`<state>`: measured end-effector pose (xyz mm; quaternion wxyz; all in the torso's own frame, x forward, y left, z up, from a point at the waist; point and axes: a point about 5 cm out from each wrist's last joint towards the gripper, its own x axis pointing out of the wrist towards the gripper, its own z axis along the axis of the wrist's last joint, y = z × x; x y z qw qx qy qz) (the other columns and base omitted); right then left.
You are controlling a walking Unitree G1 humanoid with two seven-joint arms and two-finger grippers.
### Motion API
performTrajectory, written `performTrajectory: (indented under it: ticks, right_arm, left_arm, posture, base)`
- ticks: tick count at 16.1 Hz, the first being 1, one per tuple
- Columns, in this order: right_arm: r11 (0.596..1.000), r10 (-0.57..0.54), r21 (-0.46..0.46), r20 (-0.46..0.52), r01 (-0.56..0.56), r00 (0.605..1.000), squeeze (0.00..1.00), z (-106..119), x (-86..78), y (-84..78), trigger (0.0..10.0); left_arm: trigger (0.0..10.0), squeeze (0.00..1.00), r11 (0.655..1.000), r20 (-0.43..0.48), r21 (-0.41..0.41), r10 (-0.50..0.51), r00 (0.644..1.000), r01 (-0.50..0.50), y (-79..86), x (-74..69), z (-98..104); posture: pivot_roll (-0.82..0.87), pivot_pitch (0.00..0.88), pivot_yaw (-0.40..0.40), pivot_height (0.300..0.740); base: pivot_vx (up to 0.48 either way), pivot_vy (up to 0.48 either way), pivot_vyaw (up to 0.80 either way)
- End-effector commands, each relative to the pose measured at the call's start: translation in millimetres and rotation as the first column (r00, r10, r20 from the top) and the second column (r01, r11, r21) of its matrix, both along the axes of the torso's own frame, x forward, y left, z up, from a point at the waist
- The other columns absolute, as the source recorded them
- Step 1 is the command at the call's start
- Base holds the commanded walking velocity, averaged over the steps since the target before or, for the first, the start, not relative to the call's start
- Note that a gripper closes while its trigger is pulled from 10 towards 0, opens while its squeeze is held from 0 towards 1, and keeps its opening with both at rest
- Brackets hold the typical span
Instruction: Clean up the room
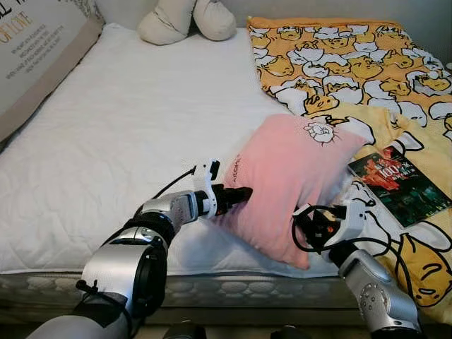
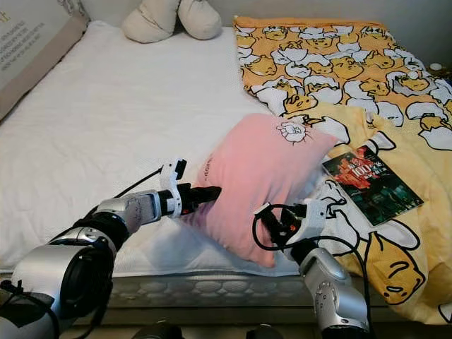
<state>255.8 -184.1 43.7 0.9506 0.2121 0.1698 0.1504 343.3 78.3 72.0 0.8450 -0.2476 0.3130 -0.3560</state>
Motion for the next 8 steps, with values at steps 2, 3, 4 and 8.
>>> performTrajectory:
  ticks: [2,3,4,8]
  right_arm:
    - [0.999,0.034,0.03,0.042,-0.035,0.999,0.0,10.3,4.1,7.9,0.0]
    - [0.999,0.033,0.037,0.046,-0.035,0.998,0.0,11.3,4.3,8.1,0.0]
    - [0.999,0.032,0.039,0.048,-0.034,0.998,0.0,11.8,4.4,7.9,0.0]
    - [0.999,0.014,0.045,0.073,-0.018,0.997,0.0,18.2,7.7,5.4,0.0]
  left_arm:
    - [0.0,0.0,0.995,-0.001,-0.092,0.042,0.999,-0.042,-6.4,0.3,2.5]
    - [0.0,0.0,0.991,0.016,-0.12,0.063,0.998,-0.06,-4.9,2.5,5.5]
    - [0.0,0.0,0.987,0.024,-0.14,0.084,0.996,-0.08,-3.1,4.2,7.4]
    - [0.0,0.0,0.977,0.035,-0.16,0.147,0.988,-0.14,10.3,5.6,5.8]
  posture:
    - [-0.13,0.0,0.048,0.71]
    - [-0.13,0.0,0.05,0.71]
    - [-0.13,0.0,0.049,0.71]
    - [-0.12,0.0,0.049,0.71]
  base:
    - [0.0,0.0,0.0]
    - [0.0,0.0,0.0]
    - [0.0,0.0,0.0]
    - [0.0,0.0,0.0]
